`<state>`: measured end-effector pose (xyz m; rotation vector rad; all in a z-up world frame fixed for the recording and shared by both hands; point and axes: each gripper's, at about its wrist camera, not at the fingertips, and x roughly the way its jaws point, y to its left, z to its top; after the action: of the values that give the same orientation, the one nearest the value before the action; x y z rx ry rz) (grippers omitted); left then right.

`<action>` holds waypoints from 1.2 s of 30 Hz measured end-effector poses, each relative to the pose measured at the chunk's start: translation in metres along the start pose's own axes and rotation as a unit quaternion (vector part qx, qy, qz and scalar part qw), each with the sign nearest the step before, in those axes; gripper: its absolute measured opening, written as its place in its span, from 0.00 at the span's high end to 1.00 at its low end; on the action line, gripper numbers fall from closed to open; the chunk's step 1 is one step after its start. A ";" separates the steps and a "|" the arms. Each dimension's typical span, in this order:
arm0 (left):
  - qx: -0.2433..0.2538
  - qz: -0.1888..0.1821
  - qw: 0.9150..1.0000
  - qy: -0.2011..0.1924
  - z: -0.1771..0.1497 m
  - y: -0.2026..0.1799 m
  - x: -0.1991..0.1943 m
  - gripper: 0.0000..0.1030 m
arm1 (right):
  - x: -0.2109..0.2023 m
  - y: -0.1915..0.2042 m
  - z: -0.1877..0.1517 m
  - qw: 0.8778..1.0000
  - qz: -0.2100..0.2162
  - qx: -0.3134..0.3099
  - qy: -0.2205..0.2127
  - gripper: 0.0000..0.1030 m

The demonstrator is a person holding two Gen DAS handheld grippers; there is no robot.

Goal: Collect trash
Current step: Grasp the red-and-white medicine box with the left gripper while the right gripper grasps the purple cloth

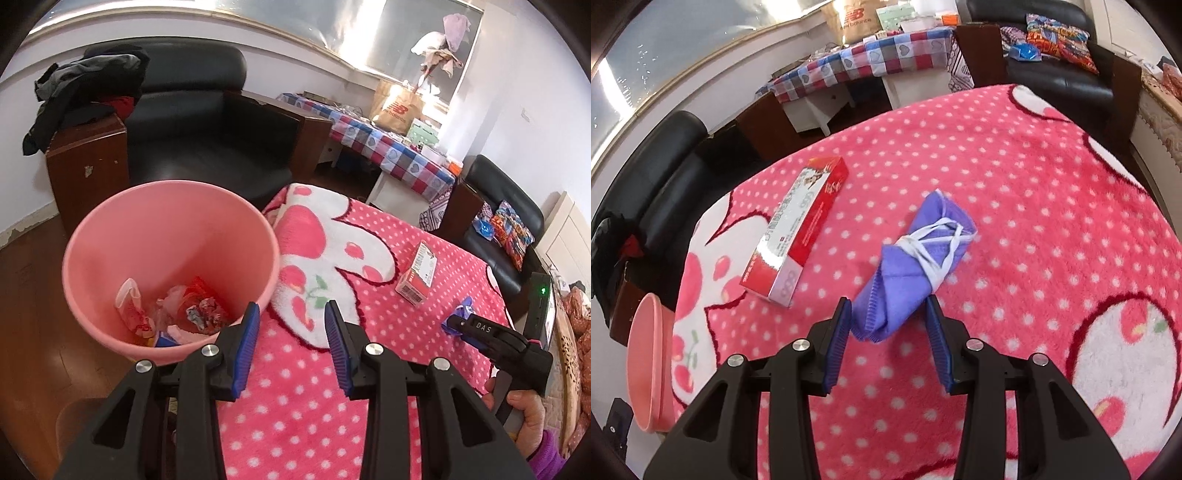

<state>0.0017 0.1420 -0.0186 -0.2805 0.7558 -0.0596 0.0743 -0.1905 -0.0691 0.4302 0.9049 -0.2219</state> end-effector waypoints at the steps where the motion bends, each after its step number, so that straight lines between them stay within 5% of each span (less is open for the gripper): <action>1: 0.003 -0.002 1.000 0.003 0.001 -0.003 0.002 0.65 | 0.001 -0.001 0.001 1.000 0.002 -0.002 -0.001 0.60; 13: 0.076 -0.045 0.996 0.023 0.013 -0.071 0.037 0.61 | -0.011 -0.024 0.009 0.998 0.034 -0.056 -0.003 0.84; 18: 0.114 -0.069 0.990 0.041 0.017 -0.108 0.064 0.49 | -0.020 -0.030 0.008 0.996 0.043 -0.078 -0.018 0.85; 36: 0.218 -0.047 0.967 0.122 0.015 -0.175 0.175 0.49 | -0.013 -0.046 0.011 0.992 0.108 -0.064 0.013 0.85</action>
<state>0.1480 -0.0491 -0.0775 0.1146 0.9516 -0.3505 0.0582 -0.2367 -0.0652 0.4096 0.8845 0.0395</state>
